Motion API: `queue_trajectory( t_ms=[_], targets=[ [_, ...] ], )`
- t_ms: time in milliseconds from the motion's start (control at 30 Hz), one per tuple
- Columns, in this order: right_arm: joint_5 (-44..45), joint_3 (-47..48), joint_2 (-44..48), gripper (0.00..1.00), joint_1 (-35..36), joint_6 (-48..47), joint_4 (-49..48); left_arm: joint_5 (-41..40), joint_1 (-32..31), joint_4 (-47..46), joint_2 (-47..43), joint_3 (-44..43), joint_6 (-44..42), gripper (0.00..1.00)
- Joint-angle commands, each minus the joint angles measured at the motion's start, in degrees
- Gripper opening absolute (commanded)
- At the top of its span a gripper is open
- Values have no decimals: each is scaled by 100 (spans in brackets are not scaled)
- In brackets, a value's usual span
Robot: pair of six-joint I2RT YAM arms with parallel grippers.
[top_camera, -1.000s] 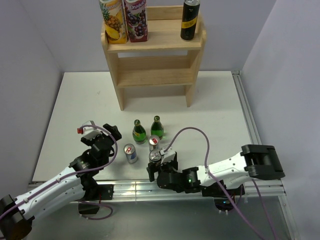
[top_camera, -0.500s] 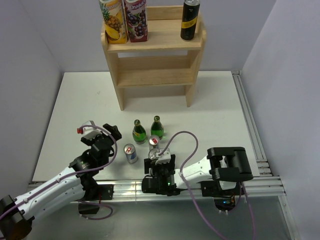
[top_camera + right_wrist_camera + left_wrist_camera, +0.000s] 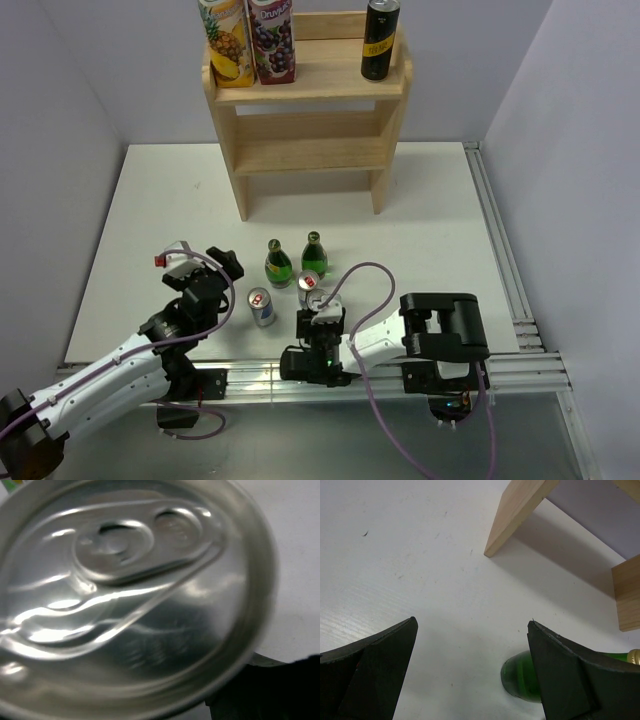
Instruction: Place and organize the beverage onto the shelf
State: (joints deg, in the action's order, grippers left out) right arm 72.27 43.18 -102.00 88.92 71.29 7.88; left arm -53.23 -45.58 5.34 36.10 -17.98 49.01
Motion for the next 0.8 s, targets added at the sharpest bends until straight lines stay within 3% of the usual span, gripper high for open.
queue_trajectory(
  t_ms=[0, 67, 167, 200, 267, 400, 600, 700, 767],
  targets=[
    [279, -55, 163, 62, -112, -185, -358, 23, 14, -139, -94, -13, -6, 99],
    [218, 24, 127, 55, -121, -247, -340, 23, 14, -130, -94, -13, -6, 99],
    [112, 59, 83, 30, -147, -317, -366, 15, 14, -121, -50, -30, -6, 99],
    [94, 68, 92, 11, -147, -248, -340, 23, 14, -121, -50, -39, 3, 99],
    [112, 190, 127, 1, -139, 103, 229, 23, 14, -121, -76, -30, 3, 99],
    [278, 524, 302, 0, 2, 1866, 2170, 15, 14, -121, -103, -22, -6, 99],
    [516, 1332, 646, 0, 538, 3503, 5568, 15, 14, -130, -77, -22, -6, 99],
    [718, 1965, 760, 0, 643, 3858, 6740, 32, 14, -156, -50, -22, -15, 99],
    [867, 2483, 908, 0, 644, 3229, 6745, 32, 14, -148, -33, -30, -15, 99]
  ],
)
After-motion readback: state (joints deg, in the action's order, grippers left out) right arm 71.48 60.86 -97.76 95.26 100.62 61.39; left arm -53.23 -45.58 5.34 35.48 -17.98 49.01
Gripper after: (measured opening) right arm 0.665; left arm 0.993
